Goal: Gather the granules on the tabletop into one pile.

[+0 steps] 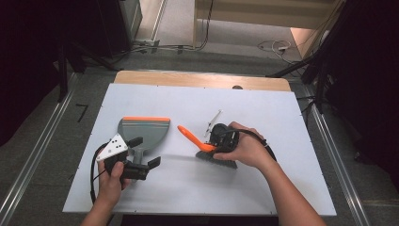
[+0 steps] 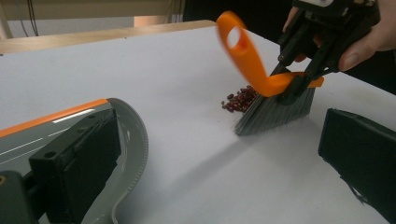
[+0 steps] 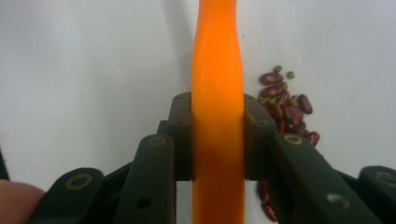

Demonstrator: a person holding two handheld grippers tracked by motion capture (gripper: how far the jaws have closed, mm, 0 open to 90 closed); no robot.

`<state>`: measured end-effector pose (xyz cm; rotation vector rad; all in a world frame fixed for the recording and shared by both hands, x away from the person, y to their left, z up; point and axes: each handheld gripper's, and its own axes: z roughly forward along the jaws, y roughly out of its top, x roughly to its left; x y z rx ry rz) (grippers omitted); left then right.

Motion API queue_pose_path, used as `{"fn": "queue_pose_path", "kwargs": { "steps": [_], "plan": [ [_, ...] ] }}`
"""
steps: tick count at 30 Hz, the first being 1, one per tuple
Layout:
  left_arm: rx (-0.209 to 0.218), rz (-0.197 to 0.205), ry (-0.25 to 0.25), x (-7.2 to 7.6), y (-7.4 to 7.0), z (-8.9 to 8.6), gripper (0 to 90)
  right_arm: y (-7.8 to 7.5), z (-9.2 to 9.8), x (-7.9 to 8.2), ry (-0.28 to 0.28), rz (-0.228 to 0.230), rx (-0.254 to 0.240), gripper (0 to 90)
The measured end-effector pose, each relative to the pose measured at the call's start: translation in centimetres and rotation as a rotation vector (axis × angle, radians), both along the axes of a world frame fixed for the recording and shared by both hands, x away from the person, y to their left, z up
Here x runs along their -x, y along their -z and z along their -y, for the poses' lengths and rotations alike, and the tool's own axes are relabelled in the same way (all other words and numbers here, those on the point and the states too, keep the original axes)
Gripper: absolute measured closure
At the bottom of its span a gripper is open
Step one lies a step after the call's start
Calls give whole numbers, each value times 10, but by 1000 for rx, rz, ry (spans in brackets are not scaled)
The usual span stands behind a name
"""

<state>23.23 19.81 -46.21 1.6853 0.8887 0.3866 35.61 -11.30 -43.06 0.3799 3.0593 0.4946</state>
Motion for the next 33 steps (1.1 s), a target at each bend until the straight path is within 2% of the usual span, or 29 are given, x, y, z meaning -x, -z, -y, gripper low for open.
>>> {"fn": "queue_pose_path", "kwargs": {
  "steps": [1,3,4,6,8,11,14,18,23,28,33],
  "plan": [
    [0,-1,0,0,0,0,0,-1,0,-2,26,0,4,689],
    [-1,-3,-1,0,0,-1,0,-1,1,-5,64,34,23,689],
    [-2,-3,-3,-1,0,-1,0,-1,3,-8,83,26,19,689],
    [0,-2,-3,-1,0,-2,0,-1,5,-10,75,18,-7,689],
    [3,-1,-7,-1,0,-2,0,-3,8,-10,96,22,-22,689],
    [3,1,-8,-1,0,-2,0,-11,18,-9,125,7,-105,689],
    [-1,-1,-8,-1,1,-3,0,-20,32,-6,148,21,-175,689],
    [1,9,-15,0,0,-2,0,-26,54,2,199,42,-244,688],
    [-6,8,-16,-1,1,-2,0,-26,82,12,262,56,-290,689],
    [-12,7,-15,-1,1,0,0,-23,112,21,332,64,-361,689],
    [-18,5,-11,-1,3,2,0,-16,140,29,396,67,-393,689]
  ]
}}
